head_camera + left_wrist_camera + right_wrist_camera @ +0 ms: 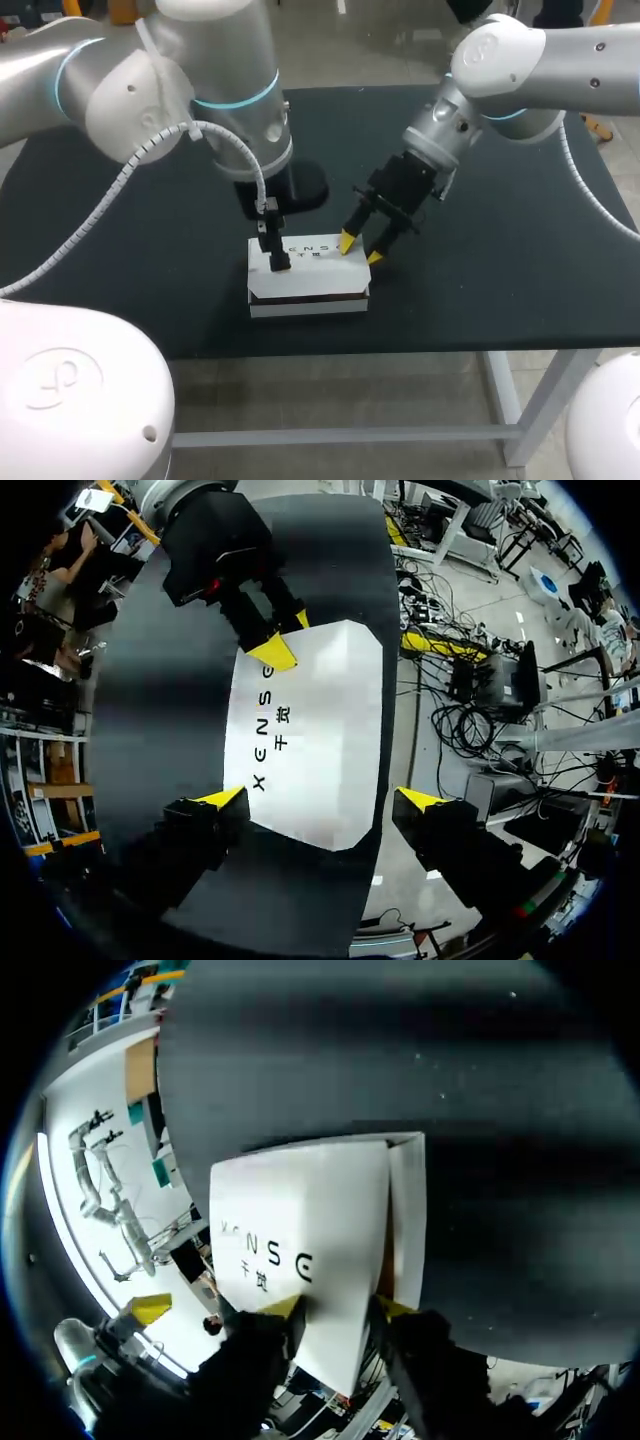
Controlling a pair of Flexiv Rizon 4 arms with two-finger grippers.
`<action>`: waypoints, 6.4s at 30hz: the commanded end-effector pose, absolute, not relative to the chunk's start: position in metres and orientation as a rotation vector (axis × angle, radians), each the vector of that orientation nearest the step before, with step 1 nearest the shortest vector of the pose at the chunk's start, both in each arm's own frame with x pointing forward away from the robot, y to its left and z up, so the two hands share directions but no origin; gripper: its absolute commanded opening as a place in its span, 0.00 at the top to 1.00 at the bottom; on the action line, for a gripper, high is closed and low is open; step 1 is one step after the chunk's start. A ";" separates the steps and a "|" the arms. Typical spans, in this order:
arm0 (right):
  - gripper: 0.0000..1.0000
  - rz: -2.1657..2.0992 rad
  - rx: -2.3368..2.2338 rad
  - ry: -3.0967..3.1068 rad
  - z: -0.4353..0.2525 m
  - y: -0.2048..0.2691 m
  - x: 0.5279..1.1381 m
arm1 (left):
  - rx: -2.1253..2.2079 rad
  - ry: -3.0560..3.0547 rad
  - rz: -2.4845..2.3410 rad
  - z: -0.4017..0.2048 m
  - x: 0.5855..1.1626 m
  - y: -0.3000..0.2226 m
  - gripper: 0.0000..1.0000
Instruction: Assemble the packaging by folding the flat box into shape, placing the metal phone stand inside, and closing the box properly
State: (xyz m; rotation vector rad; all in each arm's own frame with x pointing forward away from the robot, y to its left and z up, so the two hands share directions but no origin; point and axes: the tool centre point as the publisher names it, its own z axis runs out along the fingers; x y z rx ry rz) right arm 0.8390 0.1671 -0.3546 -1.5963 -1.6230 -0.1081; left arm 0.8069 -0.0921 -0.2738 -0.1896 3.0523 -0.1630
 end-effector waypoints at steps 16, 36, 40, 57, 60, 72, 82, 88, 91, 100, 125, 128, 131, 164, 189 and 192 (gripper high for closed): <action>0.54 -0.106 -1.594 -1.624 -0.355 0.167 0.839 | -0.225 3.153 -0.277 -0.317 0.807 -0.092 0.00; 0.55 -0.106 -1.594 -1.624 -0.355 0.167 0.839 | -0.262 3.069 -0.213 -0.334 0.811 -0.094 0.08; 0.55 -0.106 -1.594 -1.624 -0.355 0.167 0.839 | -0.267 3.030 -0.179 -0.336 0.815 -0.095 0.10; 0.56 -0.106 -1.594 -1.624 -0.355 0.167 0.839 | -0.243 2.880 -0.109 -0.345 0.820 -0.101 0.53; 0.56 -0.106 -1.594 -1.624 -0.355 0.167 0.839 | -0.245 2.854 -0.088 -0.345 0.820 -0.102 0.57; 0.57 -0.106 -1.594 -1.624 -0.355 0.167 0.839 | -0.201 2.814 -0.063 -0.351 0.817 -0.101 0.57; 0.54 -0.099 -1.605 -1.633 -0.354 0.164 0.835 | -0.195 2.807 -0.065 -0.353 0.818 -0.099 0.59; 0.53 -0.097 -1.619 -1.631 -0.354 0.158 0.832 | -0.192 2.810 -0.070 -0.356 0.817 -0.098 0.60; 0.53 -0.097 -1.620 -1.630 -0.355 0.158 0.831 | -0.182 2.812 -0.068 -0.359 0.817 -0.098 0.60; 0.55 -0.103 -1.626 -1.631 -0.353 0.154 0.828 | -0.170 2.826 -0.057 -0.365 0.815 -0.097 0.58; 1.00 -0.236 -1.647 -1.725 -0.329 0.156 0.811 | -0.173 2.842 -0.069 -0.365 0.812 -0.093 0.53; 1.00 -0.230 -1.644 -1.743 -0.330 0.159 0.809 | -0.172 2.839 -0.071 -0.363 0.812 -0.094 0.51; 1.00 -0.227 -1.640 -1.753 -0.330 0.161 0.807 | -0.170 2.836 -0.071 -0.362 0.811 -0.094 0.49; 1.00 -0.189 -1.651 -1.787 -0.353 0.163 0.795 | -0.180 2.842 -0.077 -0.362 0.812 -0.094 0.51; 1.00 -0.175 -1.663 -1.774 -0.360 0.163 0.793 | -0.189 2.845 -0.165 -0.344 0.799 -0.081 0.31; 1.00 -0.173 -1.664 -1.772 -0.361 0.164 0.794 | -0.201 2.836 -0.248 -0.336 0.799 -0.074 0.35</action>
